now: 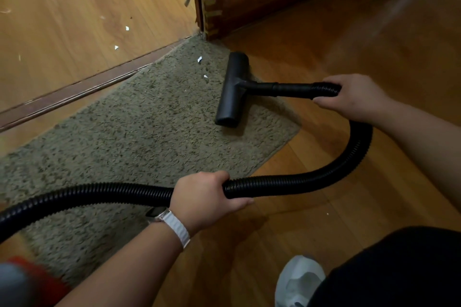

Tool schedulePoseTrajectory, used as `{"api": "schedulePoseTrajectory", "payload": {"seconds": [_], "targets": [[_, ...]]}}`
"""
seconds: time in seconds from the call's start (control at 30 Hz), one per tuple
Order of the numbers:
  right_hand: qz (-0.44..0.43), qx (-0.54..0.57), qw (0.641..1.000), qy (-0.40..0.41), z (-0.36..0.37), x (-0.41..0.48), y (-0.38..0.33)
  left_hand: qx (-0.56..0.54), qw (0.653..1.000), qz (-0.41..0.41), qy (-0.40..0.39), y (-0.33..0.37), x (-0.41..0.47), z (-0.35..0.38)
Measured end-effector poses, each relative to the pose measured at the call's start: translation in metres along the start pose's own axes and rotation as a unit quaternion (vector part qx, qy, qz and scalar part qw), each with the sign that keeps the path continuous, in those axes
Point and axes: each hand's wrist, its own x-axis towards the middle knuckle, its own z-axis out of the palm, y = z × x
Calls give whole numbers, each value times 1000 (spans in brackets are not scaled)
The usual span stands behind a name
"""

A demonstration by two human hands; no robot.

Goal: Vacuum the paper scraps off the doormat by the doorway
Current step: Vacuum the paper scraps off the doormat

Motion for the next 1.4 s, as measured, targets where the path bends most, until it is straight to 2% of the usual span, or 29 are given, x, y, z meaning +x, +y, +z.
{"api": "schedulePoseTrajectory", "payload": {"seconds": [0.43, 0.73, 0.9, 1.13, 1.4], "targets": [[-125, -25, 990, -67, 24, 5, -35, 44, 999, 11, -14, -15, -5, 6], [-108, -24, 994, -8, 1, 27, -42, 18, 1000, -19, -2, -15, 2, 0], [-119, -71, 990, 22, -18, 63, -66, -27, 998, -63, 0, -15, 10, -10], [-116, -125, 985, 27, -28, 100, -93, -74, 993, -96, -3, -18, 21, -22], [-96, -65, 993, 4, -12, 118, -89, -81, 992, -98, -8, -23, 20, -23]]}}
